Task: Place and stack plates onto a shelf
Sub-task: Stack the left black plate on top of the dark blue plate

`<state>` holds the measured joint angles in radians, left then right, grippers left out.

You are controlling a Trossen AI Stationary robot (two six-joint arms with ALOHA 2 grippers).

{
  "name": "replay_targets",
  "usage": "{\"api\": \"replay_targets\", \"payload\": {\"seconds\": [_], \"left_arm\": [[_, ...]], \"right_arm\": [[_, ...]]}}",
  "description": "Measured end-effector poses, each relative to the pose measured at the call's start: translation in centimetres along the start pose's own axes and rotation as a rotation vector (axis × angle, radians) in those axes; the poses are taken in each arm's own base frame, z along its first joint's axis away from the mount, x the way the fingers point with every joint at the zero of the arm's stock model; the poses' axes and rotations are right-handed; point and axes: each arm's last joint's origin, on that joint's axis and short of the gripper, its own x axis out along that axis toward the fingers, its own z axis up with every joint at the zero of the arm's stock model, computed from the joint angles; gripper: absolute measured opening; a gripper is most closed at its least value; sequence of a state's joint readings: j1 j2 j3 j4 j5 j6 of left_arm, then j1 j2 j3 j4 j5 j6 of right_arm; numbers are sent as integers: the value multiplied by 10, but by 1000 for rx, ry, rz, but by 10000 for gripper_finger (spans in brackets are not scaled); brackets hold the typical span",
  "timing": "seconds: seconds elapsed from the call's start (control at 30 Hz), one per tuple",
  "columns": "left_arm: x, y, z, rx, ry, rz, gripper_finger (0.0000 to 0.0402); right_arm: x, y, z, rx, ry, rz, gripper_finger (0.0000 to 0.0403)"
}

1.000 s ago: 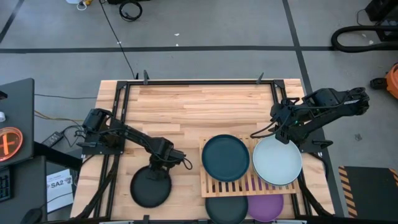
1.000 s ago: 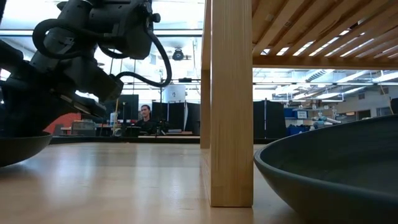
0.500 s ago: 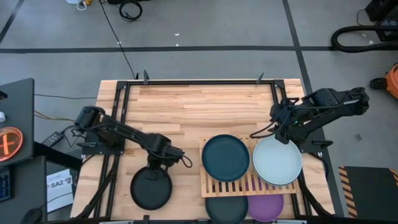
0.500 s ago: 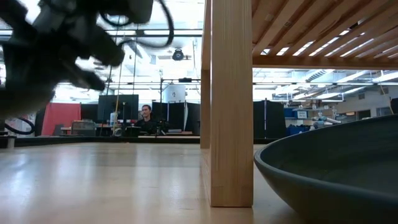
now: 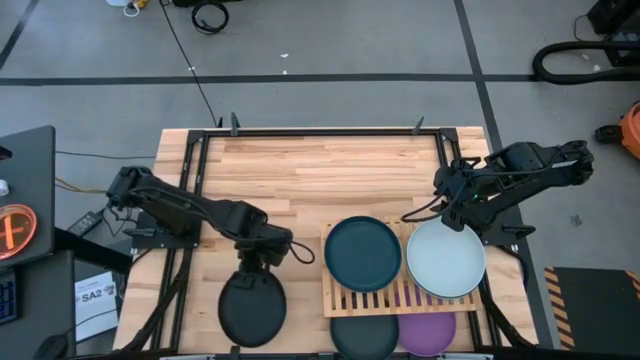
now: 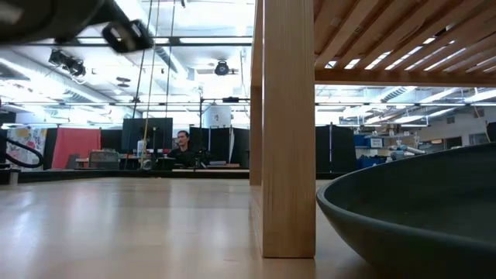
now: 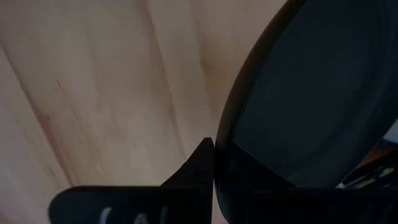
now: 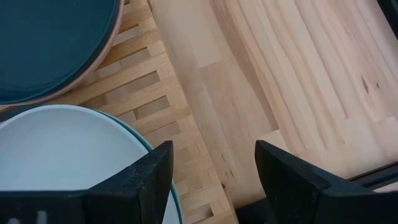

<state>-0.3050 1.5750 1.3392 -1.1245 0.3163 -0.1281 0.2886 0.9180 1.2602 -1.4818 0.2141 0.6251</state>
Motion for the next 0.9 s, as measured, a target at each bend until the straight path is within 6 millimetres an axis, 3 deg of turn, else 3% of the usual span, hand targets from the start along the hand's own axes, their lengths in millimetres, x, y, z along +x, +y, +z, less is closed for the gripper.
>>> {"api": "replay_targets", "payload": {"seconds": [0.5, 0.9], "left_arm": [[-68, -18, 26, 38, -288, 19, 17], [-100, -1, 50, -244, -585, -24, 17]], "right_arm": [[0, 0, 0, 0, -1, -2, 232], [0, 0, 0, 0, -1, -2, 232]]}}
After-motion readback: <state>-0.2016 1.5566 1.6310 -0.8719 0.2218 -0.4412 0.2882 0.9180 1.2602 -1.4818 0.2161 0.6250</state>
